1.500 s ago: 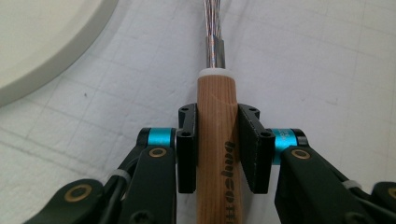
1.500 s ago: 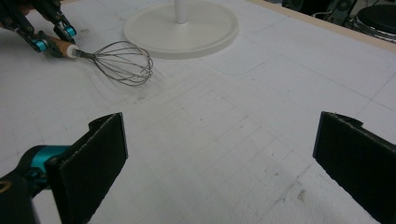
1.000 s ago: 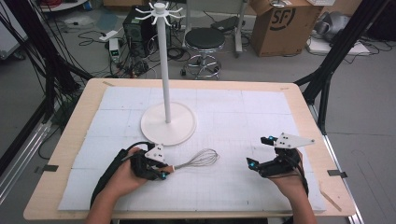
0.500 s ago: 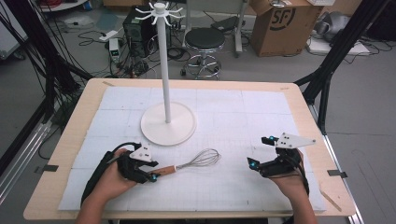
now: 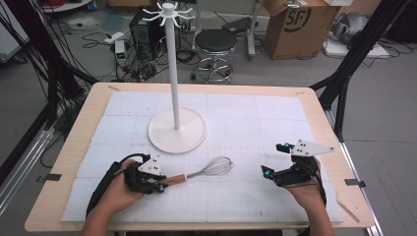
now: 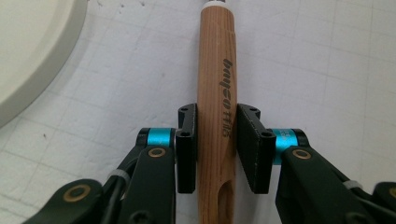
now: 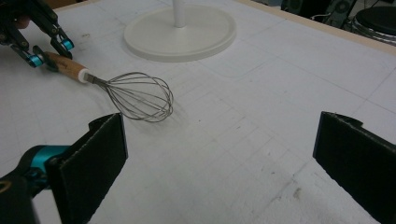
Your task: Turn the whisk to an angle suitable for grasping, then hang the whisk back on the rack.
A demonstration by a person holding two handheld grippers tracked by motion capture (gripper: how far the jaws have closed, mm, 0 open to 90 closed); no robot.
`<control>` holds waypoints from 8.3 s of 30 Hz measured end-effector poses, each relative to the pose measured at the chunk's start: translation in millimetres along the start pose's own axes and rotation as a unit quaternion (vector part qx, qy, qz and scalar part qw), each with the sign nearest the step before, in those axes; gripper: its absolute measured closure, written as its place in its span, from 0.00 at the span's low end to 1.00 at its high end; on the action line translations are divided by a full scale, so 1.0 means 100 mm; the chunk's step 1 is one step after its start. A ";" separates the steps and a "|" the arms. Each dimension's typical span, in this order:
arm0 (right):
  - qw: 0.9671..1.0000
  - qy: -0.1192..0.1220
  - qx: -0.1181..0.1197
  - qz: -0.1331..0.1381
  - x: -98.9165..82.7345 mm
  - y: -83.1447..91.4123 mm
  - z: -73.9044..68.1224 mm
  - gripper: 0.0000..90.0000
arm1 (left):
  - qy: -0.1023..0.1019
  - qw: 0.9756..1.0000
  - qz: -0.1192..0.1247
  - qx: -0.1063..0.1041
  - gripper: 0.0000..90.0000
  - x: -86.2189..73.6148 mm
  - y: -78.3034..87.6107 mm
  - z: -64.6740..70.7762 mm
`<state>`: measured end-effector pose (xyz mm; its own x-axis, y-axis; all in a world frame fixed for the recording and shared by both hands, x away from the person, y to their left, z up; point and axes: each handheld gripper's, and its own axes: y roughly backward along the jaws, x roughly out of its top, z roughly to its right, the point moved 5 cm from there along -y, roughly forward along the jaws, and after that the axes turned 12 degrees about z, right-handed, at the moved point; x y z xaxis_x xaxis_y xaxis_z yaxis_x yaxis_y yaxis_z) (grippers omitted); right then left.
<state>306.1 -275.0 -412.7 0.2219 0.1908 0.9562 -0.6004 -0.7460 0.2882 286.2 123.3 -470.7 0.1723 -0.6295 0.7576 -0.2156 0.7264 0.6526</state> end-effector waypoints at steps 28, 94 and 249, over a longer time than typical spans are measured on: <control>1.000 0.001 -0.001 0.005 0.02 0.03 0.01 0.02 | -0.044 0.998 0.000 -0.039 0.78 0.57 -0.66 0.10; 1.000 -0.002 -0.005 0.004 -0.01 0.05 0.04 0.02 | 0.076 0.991 0.087 0.066 0.28 0.29 -0.26 -0.35; 0.973 0.058 0.216 -0.059 0.87 -1.20 -0.58 0.80 | 0.091 0.968 0.220 0.073 0.02 0.33 0.72 -0.44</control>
<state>353.0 -131.4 -361.0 0.1674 0.3436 0.9241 -0.1906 -0.9083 0.3723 318.7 167.2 -398.7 0.1958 -0.1989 0.9603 -0.4374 0.8587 0.2671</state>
